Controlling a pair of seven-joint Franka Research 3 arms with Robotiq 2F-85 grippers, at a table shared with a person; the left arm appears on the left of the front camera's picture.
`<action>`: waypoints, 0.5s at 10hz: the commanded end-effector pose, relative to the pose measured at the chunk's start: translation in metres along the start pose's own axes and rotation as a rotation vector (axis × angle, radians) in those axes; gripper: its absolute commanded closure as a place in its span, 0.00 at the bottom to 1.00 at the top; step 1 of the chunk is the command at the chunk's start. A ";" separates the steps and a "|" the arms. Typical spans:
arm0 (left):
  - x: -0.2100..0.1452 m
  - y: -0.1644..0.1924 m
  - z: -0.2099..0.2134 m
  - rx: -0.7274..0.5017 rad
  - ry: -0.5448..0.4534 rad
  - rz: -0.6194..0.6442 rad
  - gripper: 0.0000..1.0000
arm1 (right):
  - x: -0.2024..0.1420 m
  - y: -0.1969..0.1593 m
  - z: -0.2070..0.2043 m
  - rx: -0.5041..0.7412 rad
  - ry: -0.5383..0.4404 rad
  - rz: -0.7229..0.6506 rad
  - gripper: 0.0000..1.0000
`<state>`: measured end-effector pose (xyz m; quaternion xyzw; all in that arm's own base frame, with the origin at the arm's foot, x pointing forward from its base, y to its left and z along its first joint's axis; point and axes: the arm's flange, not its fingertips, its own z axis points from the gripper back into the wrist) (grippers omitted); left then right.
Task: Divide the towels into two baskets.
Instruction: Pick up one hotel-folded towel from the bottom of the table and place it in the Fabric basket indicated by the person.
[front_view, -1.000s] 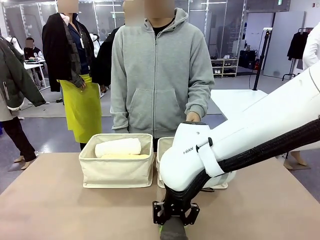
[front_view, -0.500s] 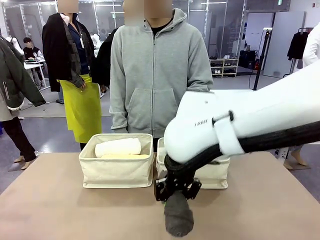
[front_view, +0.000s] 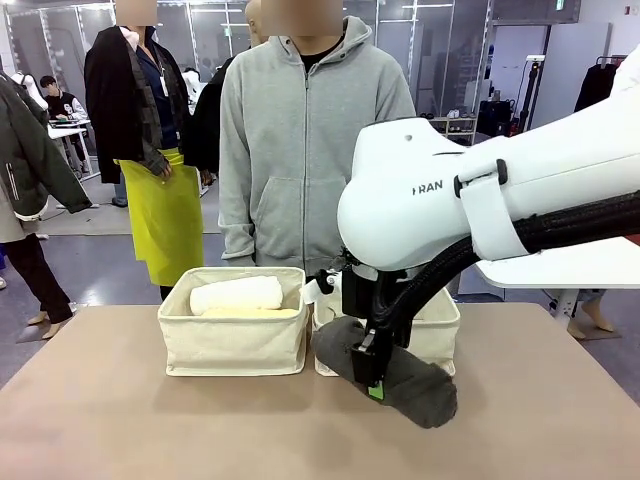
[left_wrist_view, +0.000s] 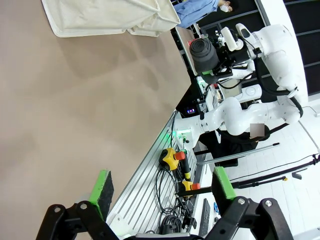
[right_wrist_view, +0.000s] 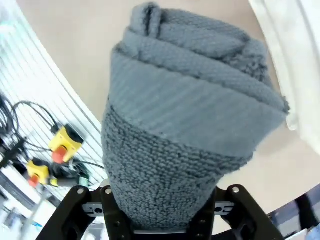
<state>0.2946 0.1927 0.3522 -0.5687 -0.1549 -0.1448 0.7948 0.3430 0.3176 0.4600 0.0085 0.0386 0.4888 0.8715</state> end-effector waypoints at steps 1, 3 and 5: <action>-0.002 -0.003 0.002 0.004 0.003 -0.009 0.00 | -0.007 0.002 0.002 -0.041 -0.033 0.125 0.59; -0.002 -0.003 0.002 0.004 0.003 -0.009 0.00 | 0.000 0.000 0.001 -0.015 -0.001 0.086 0.59; -0.002 -0.003 0.002 0.004 0.003 -0.009 0.00 | 0.000 0.000 0.001 -0.015 -0.001 0.086 0.59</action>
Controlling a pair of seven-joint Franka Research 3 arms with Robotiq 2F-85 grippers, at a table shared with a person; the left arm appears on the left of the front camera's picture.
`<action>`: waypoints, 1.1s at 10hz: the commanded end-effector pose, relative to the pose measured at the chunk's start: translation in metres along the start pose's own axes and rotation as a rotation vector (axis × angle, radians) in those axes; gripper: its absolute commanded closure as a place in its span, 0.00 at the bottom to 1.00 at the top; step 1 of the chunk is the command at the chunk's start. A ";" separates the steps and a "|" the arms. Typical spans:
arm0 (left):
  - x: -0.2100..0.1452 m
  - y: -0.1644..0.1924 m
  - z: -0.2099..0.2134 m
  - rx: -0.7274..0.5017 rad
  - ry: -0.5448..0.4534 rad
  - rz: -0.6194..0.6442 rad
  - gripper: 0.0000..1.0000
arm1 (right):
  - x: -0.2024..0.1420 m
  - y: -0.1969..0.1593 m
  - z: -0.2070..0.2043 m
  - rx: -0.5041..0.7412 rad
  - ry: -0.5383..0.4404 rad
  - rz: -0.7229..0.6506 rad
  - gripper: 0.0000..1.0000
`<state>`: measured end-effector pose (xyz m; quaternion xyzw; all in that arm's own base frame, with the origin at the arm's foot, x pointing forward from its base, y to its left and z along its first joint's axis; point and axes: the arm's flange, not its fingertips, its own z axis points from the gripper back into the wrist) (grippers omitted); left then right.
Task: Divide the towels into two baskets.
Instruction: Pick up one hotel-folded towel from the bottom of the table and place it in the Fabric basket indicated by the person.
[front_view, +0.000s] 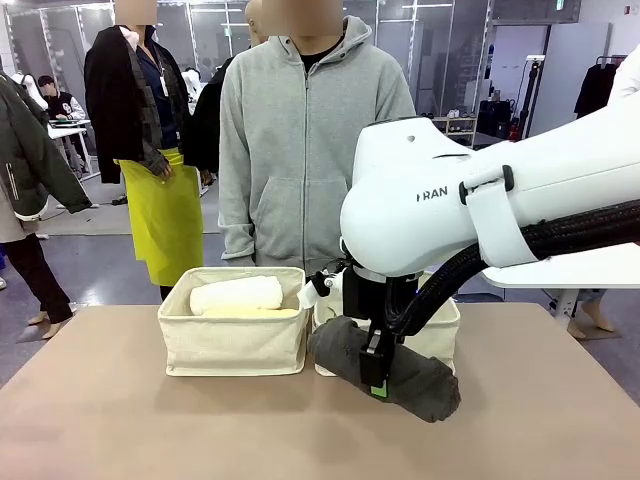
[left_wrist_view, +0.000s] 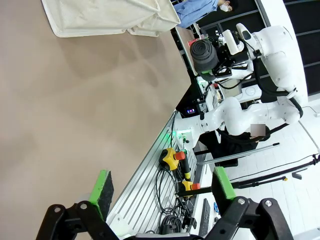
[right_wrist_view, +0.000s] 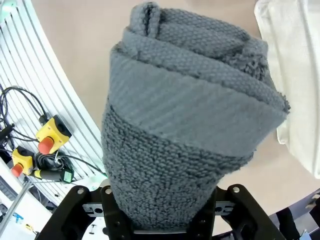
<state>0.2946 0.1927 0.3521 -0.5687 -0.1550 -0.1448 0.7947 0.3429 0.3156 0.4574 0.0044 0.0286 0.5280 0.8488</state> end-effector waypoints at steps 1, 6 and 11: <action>-0.002 -0.003 0.002 0.004 0.003 -0.009 0.00 | 0.001 0.001 0.002 -0.005 -0.007 0.002 0.59; -0.002 -0.003 0.002 0.004 0.003 -0.009 0.00 | 0.044 -0.116 0.044 -0.307 0.030 0.252 0.59; -0.002 -0.003 0.002 0.004 0.003 -0.009 0.00 | 0.090 -0.191 0.009 -0.306 0.117 0.400 0.59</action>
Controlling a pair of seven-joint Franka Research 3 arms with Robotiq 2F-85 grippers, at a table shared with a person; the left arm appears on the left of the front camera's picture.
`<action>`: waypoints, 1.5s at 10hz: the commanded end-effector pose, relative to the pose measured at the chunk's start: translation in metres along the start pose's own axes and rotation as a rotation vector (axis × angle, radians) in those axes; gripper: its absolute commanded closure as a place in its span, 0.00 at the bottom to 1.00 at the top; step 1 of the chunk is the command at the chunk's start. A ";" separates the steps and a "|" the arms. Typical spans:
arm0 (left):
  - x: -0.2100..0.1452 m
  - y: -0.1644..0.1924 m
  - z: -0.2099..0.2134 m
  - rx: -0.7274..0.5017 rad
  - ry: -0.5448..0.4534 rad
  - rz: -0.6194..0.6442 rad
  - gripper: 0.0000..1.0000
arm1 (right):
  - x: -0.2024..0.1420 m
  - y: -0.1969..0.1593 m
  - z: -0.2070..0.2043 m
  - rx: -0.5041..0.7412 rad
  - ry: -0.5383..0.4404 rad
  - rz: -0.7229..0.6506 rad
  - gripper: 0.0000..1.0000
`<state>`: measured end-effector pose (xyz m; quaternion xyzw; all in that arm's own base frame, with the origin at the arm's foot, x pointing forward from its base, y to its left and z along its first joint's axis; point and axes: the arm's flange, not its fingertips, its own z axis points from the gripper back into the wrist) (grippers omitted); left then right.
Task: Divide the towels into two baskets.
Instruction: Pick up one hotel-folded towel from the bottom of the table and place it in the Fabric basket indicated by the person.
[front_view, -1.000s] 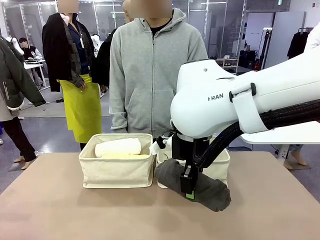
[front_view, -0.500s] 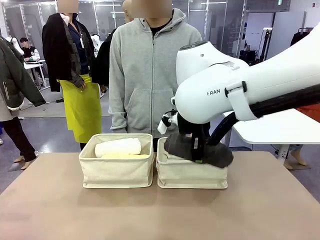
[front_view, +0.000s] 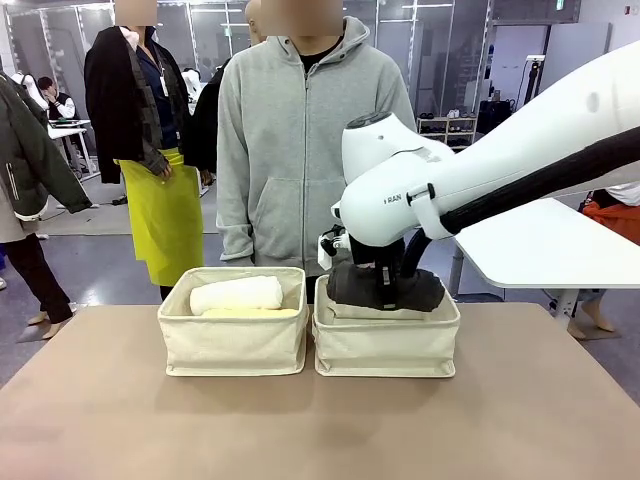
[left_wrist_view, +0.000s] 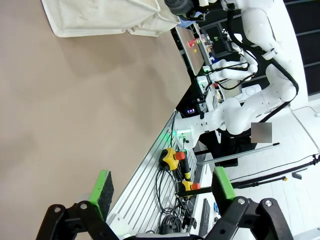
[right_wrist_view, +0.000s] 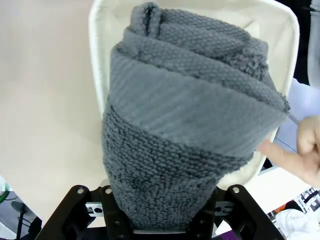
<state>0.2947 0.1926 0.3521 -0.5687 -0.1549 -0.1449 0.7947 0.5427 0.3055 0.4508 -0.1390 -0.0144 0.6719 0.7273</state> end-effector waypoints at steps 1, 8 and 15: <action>-0.003 -0.003 0.003 0.005 0.002 -0.009 0.00 | 0.011 -0.024 -0.009 0.010 0.050 0.037 0.59; -0.003 -0.003 0.003 0.005 0.002 -0.009 0.00 | 0.021 -0.067 -0.067 0.140 0.068 0.041 0.13; -0.003 -0.003 0.003 0.005 0.002 -0.009 0.00 | 0.019 -0.065 -0.064 0.121 0.068 0.012 0.00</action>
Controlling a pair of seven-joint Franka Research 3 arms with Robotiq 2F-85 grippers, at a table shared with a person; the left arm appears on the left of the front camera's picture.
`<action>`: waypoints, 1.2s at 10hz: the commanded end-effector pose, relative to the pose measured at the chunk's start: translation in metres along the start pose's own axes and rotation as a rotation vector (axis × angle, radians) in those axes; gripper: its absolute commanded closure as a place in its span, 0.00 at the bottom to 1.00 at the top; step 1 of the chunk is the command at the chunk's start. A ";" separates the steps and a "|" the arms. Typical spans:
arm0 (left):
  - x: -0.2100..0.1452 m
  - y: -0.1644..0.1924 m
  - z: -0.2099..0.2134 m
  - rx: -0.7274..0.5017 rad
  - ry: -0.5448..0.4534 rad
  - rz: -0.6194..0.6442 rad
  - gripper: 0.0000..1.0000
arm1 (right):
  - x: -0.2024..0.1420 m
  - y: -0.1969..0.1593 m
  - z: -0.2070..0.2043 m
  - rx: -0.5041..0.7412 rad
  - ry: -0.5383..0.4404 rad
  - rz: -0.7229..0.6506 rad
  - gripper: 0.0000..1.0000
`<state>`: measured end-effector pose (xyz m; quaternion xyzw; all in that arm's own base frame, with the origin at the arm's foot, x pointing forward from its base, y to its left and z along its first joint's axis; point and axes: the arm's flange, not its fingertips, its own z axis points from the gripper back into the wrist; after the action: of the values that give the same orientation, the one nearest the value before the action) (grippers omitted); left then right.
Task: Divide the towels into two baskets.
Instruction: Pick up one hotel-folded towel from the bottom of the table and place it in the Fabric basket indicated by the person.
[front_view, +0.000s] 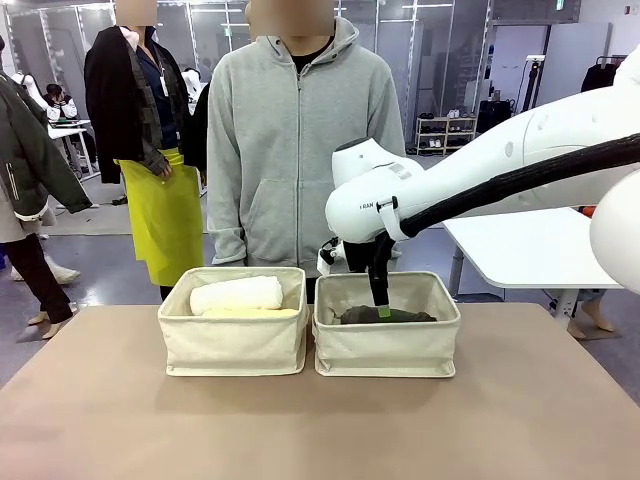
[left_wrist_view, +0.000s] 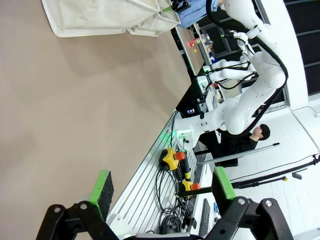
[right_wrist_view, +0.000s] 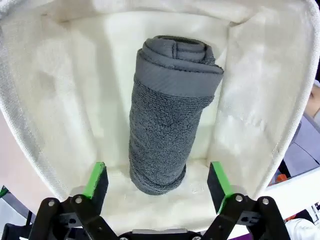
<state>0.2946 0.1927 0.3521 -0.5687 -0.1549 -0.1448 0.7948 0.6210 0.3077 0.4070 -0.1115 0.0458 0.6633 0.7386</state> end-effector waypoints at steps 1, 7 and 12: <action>-0.002 -0.003 0.002 0.004 0.003 -0.009 0.00 | 0.003 0.001 -0.006 -0.004 0.016 0.023 0.00; -0.002 -0.003 0.002 0.004 0.003 -0.009 0.00 | 0.003 0.001 -0.006 -0.004 0.016 0.023 0.00; -0.002 -0.003 0.002 0.004 0.003 -0.009 0.00 | -0.010 0.009 0.007 0.014 -0.007 -0.003 0.00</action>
<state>0.2946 0.1926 0.3521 -0.5687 -0.1549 -0.1448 0.7947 0.6209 0.3084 0.4038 -0.1116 0.0485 0.6646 0.7372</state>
